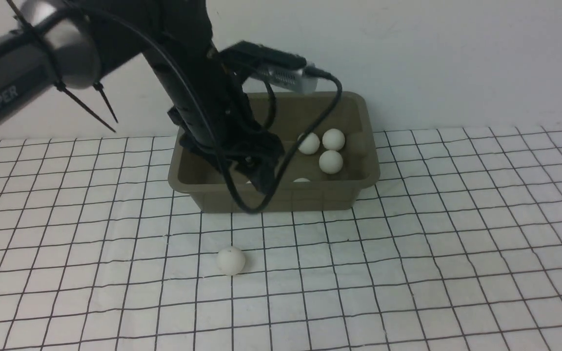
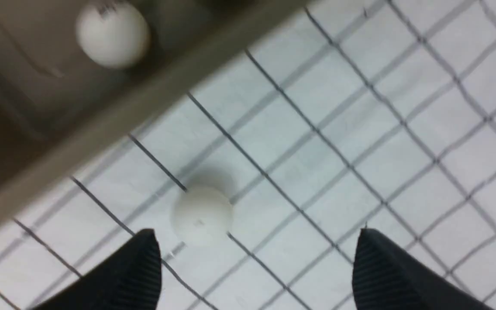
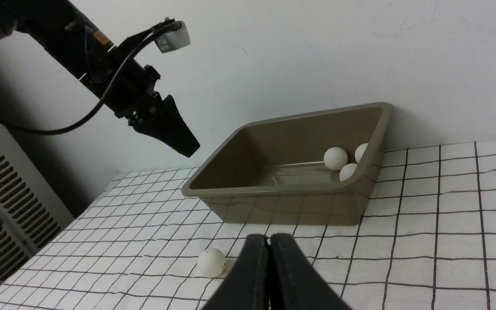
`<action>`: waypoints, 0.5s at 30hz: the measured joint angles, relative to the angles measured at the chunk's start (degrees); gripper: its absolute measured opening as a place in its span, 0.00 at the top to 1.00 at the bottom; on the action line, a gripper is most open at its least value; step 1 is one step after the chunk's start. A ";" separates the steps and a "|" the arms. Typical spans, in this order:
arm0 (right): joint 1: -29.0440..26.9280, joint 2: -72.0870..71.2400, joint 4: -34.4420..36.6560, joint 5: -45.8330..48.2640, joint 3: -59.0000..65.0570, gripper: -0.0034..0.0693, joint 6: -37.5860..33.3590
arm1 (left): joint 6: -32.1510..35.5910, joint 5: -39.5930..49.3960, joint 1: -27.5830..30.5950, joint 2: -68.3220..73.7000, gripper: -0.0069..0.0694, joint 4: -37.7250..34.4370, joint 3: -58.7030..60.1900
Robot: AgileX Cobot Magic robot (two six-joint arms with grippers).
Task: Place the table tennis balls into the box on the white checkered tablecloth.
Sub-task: 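Reach for and grasp a ping pong ball on the table beside the basket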
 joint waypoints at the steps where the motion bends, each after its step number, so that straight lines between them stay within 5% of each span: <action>1: 0.00 0.00 0.00 0.00 0.00 0.98 0.00 | -0.51 0.00 -1.31 0.00 0.21 1.42 2.45; 15: 0.00 0.00 0.00 0.00 0.00 0.98 0.00 | -3.54 -9.89 -2.81 0.00 0.21 9.55 15.52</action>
